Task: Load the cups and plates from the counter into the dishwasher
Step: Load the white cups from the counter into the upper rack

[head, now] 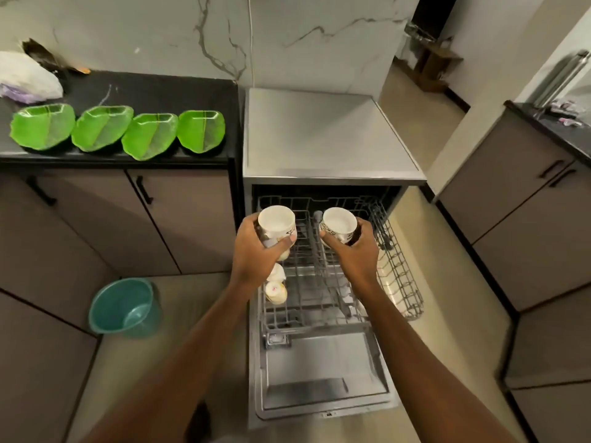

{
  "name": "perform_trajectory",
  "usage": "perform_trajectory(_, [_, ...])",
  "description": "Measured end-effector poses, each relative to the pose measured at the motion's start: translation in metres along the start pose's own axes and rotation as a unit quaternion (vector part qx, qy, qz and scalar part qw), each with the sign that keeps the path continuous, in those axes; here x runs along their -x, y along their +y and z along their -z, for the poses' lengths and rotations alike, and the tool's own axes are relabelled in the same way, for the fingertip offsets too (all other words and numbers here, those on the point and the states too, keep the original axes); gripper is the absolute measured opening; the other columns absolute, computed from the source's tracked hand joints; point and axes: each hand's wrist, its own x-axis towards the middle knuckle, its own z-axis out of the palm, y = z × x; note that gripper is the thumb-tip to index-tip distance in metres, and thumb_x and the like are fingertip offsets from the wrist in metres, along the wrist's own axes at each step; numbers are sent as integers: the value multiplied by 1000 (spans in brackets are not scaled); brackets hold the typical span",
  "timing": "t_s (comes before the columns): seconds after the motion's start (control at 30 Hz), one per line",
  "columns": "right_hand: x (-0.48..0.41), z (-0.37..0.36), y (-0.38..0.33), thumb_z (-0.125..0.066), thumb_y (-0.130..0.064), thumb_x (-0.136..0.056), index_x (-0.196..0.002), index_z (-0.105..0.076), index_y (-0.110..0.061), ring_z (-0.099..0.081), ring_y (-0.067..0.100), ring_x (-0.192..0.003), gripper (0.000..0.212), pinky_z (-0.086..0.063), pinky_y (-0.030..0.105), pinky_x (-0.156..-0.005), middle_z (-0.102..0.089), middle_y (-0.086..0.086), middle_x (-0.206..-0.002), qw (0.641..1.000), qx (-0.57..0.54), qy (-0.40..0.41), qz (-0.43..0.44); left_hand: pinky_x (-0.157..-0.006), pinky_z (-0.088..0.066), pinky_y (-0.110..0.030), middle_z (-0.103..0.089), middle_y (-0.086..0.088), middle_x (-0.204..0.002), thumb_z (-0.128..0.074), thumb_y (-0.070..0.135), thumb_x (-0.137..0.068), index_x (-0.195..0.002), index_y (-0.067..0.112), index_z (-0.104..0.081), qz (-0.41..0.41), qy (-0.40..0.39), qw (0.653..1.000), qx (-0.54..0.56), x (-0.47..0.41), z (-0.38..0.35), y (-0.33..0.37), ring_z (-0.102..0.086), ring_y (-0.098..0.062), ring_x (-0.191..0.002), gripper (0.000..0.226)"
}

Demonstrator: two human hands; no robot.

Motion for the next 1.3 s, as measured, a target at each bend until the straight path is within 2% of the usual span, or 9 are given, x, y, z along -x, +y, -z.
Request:
perform_trajectory(0.13, [-2,45,23,-86,-38,-67,-114,-49,-29,-59,11,-101,61,-47,19,-82,-62,-6,-109,1000,2,-3,-4,-72,-46,-5,-59,4,-114,-85,30,-69,-113,27,-48,7,2,1000,-5,23,-41,15,-58,-8,-98,58])
perform_trajectory(0.27, [-9,77,46,-86,-41,-65,-114,-52,-28,-59,9,-101,61,-50,25,-85,-62,-10,-108,1000,6,1,-21,-75,-51,-16,-61,3,-112,-84,39,-68,-117,22,-52,18,-14,999,-27,30,-76,19,-60,-8,-96,61])
perform_trajectory(0.47, [-24,107,82,-87,-35,-66,-109,-54,-30,-62,11,-99,55,-52,29,-85,-65,-10,-104,998,11,1,-57,-64,-47,-6,-60,6,-106,-83,34,-70,-115,16,-56,58,-37,997,-28,26,-118,14,-60,-3,-90,56])
perform_trajectory(0.63, [-46,115,110,-86,-30,-67,-112,-53,-32,-60,9,-100,56,-50,25,-84,-64,-10,-107,996,30,-7,-79,-78,-58,-38,-62,-2,-109,-78,66,-58,-114,26,-59,111,-74,990,-40,7,-157,-15,-64,-13,-92,71])
perform_trajectory(0.73, [-68,112,131,-87,-29,-66,-118,-49,-27,-59,7,-99,65,-45,17,-78,-61,-10,-110,994,40,-20,-100,-80,-58,-43,-63,-1,-108,-78,69,-54,-114,27,-59,141,-78,986,-36,-13,-182,-34,-64,-16,-94,76])
perform_trajectory(0.93, [-116,92,188,-88,-28,-64,-108,-45,-20,-62,14,-92,63,-52,30,-77,-59,-9,-101,990,63,-29,-126,-55,-48,-9,-57,6,-103,-88,25,-66,-121,15,-43,203,-72,976,2,-69,-228,-67,-57,1,-84,72])
perform_trajectory(1.13, [-151,71,241,-81,-45,-58,-113,-53,-34,-61,10,-96,63,-55,38,-81,-61,-6,-108,988,64,-49,-134,-67,-59,-31,-60,2,-112,-86,28,-65,-120,22,-52,214,-126,967,-51,-120,-275,-111,-61,-8,-88,65])
perform_trajectory(1.23, [-157,69,236,-84,-43,-60,-121,-56,-32,-58,15,-101,68,-55,42,-87,-52,0,-115,985,87,-71,-134,-55,-46,-10,-57,5,-110,-84,31,-69,-126,23,-53,179,-147,968,-94,-132,-276,-107,-57,-9,-87,66])
perform_trajectory(1.3, [-201,47,313,-86,-34,-64,-122,-56,-30,-56,18,-102,65,-53,41,-91,-48,2,-116,976,95,-90,-174,-52,-40,-6,-54,7,-108,-84,34,-68,-130,25,-50,205,-177,952,-141,-166,-336,-169,-55,-8,-85,71])
